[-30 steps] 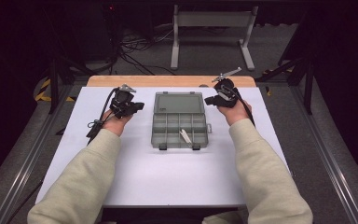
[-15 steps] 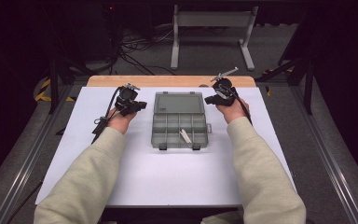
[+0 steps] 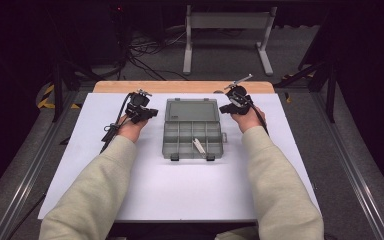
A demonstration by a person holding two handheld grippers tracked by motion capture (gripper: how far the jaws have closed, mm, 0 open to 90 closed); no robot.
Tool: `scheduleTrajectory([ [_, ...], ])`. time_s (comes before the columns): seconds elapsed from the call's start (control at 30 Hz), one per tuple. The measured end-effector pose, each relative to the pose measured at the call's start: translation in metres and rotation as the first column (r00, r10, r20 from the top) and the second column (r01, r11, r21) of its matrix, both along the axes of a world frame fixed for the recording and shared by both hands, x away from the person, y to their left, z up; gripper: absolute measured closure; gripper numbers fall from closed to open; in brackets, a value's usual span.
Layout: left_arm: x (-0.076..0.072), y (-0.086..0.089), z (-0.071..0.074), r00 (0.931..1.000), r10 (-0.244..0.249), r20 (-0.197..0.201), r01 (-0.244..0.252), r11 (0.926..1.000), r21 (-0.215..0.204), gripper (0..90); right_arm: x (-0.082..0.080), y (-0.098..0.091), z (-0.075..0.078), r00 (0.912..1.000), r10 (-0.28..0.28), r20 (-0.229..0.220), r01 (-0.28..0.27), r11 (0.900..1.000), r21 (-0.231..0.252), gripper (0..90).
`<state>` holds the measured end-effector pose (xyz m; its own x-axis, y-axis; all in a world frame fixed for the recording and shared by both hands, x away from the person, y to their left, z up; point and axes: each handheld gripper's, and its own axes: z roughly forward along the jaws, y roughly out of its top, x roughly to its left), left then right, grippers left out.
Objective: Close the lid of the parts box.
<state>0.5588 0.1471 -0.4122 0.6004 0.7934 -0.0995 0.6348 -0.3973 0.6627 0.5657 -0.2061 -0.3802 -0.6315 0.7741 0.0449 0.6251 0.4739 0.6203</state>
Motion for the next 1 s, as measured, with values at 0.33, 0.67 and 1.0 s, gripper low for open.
scheduleTrajectory([
  [0.33, 0.003, -0.004, -0.015, 0.9995, -0.009, -0.032, 0.009, 0.9996, 0.026, 89.5, 0.006, -0.002, -0.013, 0.9993, -0.011, -0.037, 0.01, 0.9997, -0.023, 90.0],
  [0.67, 0.008, -0.009, -0.027, 0.9988, -0.022, -0.044, 0.024, 0.9984, 0.051, 89.5, 0.012, -0.004, -0.03, 0.9966, -0.019, -0.08, 0.015, 0.9987, -0.048, 90.0],
  [1.0, 0.01, -0.012, -0.035, 0.997, -0.029, -0.072, 0.031, 0.9989, 0.033, 89.5, 0.017, -0.007, -0.041, 0.9934, -0.03, -0.111, 0.024, 0.9981, -0.057, 90.0],
])
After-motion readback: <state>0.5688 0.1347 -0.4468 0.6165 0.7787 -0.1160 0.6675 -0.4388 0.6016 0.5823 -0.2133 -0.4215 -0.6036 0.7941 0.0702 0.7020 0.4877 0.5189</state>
